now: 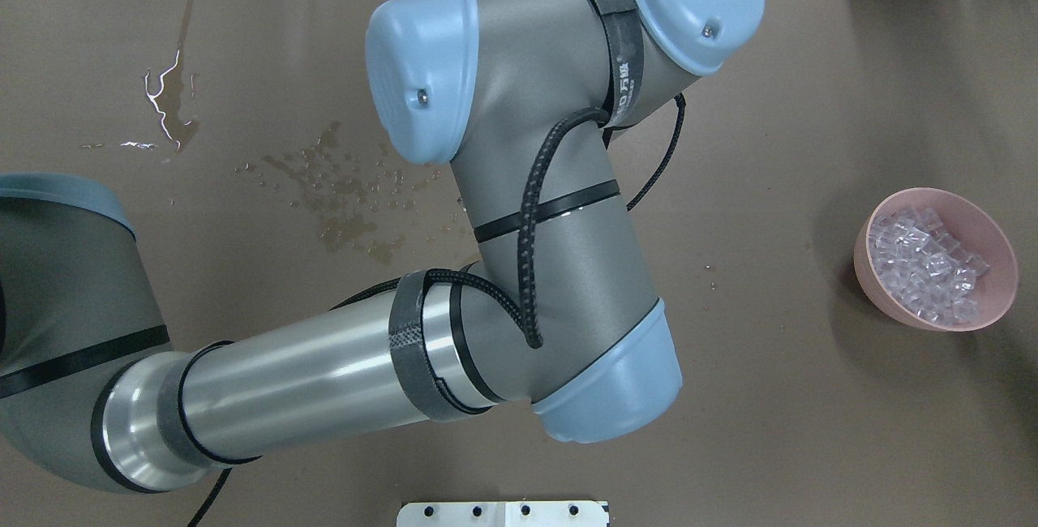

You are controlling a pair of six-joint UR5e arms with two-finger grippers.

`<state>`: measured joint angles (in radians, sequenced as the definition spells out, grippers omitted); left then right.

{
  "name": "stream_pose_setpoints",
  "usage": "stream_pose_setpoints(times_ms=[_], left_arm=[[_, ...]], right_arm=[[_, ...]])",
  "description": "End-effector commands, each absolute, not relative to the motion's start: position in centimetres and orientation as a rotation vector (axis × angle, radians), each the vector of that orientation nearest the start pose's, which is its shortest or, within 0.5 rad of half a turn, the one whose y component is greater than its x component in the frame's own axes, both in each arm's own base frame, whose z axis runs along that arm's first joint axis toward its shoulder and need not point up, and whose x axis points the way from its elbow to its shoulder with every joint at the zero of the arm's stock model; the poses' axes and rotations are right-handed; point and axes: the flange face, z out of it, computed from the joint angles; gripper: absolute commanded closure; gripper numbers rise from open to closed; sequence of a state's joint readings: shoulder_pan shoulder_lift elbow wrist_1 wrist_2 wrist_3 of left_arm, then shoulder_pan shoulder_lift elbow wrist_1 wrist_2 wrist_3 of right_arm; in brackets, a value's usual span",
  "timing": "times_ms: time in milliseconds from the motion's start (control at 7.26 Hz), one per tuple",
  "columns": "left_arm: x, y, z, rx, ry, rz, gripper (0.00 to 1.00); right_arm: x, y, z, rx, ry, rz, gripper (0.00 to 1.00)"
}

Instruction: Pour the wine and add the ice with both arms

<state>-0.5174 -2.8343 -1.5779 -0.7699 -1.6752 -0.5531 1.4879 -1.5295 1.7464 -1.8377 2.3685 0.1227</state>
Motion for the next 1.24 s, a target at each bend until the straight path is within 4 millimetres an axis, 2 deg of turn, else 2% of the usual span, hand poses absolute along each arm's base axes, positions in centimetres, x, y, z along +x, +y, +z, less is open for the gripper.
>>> stream_pose_setpoints(times_ms=[0, 138, 413, 827, 964, 1102], left_arm=[[48.0, -43.7, -5.1, 0.283, 0.489, 0.464, 1.00], [45.5, -44.4, -4.4, 0.312, 0.548, 0.424, 1.00], [41.5, -45.4, 0.2, 0.410, 0.664, 0.309, 1.00], [31.6, -47.3, 8.3, 0.557, 0.745, 0.139, 1.00], [27.8, -47.0, 10.9, 0.601, 0.741, 0.074, 1.00], [25.4, -46.0, 13.1, 0.651, 0.730, -0.024, 1.00]], right_arm=[[2.1, -50.1, 57.3, -0.121, -0.789, 0.054, 0.00], [2.1, -50.1, 57.1, -0.117, -0.790, 0.052, 0.00], [2.1, -50.0, 56.4, -0.102, -0.791, 0.045, 0.00], [2.1, -50.1, 55.8, -0.091, -0.793, 0.041, 0.00], [2.1, -50.1, 55.4, -0.084, -0.792, 0.040, 0.00], [2.1, -50.1, 55.3, -0.082, -0.793, 0.039, 0.00]])
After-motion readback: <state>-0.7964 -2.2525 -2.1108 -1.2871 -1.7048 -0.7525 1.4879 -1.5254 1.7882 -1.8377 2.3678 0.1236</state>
